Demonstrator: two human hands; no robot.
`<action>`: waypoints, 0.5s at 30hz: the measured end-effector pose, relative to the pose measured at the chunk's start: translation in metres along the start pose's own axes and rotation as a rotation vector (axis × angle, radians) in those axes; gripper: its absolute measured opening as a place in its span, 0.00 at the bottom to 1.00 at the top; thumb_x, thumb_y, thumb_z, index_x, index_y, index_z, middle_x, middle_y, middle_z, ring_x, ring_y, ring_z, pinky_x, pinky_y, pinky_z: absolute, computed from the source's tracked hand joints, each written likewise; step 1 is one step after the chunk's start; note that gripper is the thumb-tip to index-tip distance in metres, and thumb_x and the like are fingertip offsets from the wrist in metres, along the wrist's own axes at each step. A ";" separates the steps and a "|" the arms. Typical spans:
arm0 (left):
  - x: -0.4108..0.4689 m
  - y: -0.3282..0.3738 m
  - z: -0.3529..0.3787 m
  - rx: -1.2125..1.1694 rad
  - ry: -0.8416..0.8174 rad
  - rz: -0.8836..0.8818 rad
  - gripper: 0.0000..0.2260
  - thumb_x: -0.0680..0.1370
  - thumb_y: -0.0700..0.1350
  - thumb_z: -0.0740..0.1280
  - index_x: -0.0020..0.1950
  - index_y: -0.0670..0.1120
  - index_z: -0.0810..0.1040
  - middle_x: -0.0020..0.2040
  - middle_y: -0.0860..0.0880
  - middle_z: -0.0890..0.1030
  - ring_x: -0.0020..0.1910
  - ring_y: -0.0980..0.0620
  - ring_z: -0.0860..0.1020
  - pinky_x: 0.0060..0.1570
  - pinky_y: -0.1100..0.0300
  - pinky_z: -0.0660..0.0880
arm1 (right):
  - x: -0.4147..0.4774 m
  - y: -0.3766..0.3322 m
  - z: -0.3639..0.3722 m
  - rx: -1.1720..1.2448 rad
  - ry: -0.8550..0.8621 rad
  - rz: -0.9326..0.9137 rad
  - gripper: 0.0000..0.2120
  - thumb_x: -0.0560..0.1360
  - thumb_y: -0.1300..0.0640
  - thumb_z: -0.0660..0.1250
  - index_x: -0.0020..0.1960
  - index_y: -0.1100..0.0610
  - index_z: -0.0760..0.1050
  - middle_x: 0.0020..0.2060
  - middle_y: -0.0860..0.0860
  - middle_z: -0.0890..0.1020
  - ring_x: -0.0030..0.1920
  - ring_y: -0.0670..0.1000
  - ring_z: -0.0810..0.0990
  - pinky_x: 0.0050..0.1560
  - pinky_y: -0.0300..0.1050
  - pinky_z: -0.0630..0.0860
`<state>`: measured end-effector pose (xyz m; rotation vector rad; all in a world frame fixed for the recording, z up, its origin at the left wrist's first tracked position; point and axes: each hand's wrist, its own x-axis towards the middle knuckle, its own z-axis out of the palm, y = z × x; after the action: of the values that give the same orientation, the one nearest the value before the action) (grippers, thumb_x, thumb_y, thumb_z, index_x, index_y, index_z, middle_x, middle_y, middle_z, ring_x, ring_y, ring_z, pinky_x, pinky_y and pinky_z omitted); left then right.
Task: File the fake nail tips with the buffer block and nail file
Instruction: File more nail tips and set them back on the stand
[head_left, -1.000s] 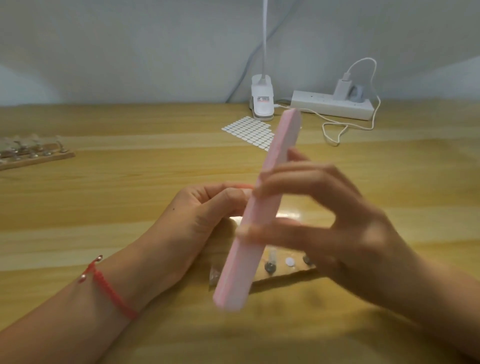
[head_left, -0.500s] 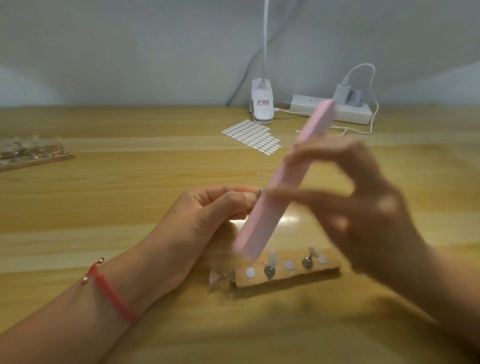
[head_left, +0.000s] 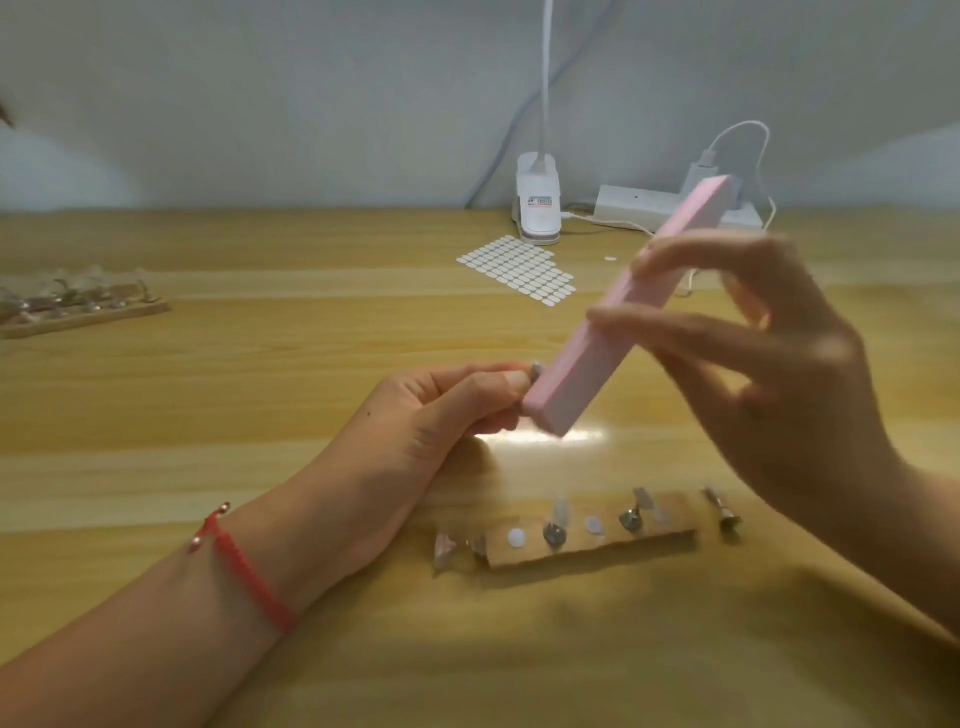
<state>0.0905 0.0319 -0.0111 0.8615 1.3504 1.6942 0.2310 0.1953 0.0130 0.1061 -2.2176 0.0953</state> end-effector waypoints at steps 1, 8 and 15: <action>0.000 0.000 0.000 0.009 -0.004 0.000 0.09 0.65 0.53 0.71 0.41 0.51 0.86 0.38 0.55 0.83 0.38 0.60 0.78 0.42 0.68 0.72 | -0.001 0.001 -0.001 -0.004 0.016 0.030 0.17 0.74 0.70 0.69 0.61 0.57 0.76 0.54 0.58 0.75 0.57 0.64 0.77 0.64 0.53 0.74; -0.002 0.002 0.000 -0.035 -0.021 -0.018 0.09 0.64 0.50 0.72 0.41 0.50 0.86 0.38 0.53 0.84 0.37 0.60 0.80 0.38 0.70 0.74 | -0.005 -0.008 0.005 0.066 -0.052 -0.057 0.15 0.76 0.70 0.67 0.60 0.57 0.78 0.55 0.57 0.76 0.59 0.62 0.76 0.64 0.60 0.73; -0.003 0.005 0.000 -0.040 -0.016 -0.044 0.08 0.67 0.47 0.71 0.44 0.48 0.86 0.39 0.49 0.84 0.37 0.57 0.81 0.36 0.68 0.76 | -0.012 -0.026 0.011 0.084 -0.139 -0.215 0.14 0.80 0.66 0.65 0.62 0.54 0.77 0.58 0.55 0.77 0.63 0.57 0.74 0.71 0.59 0.67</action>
<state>0.0910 0.0292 -0.0066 0.8153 1.3110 1.6718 0.2326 0.1693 -0.0020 0.4074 -2.3262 0.0646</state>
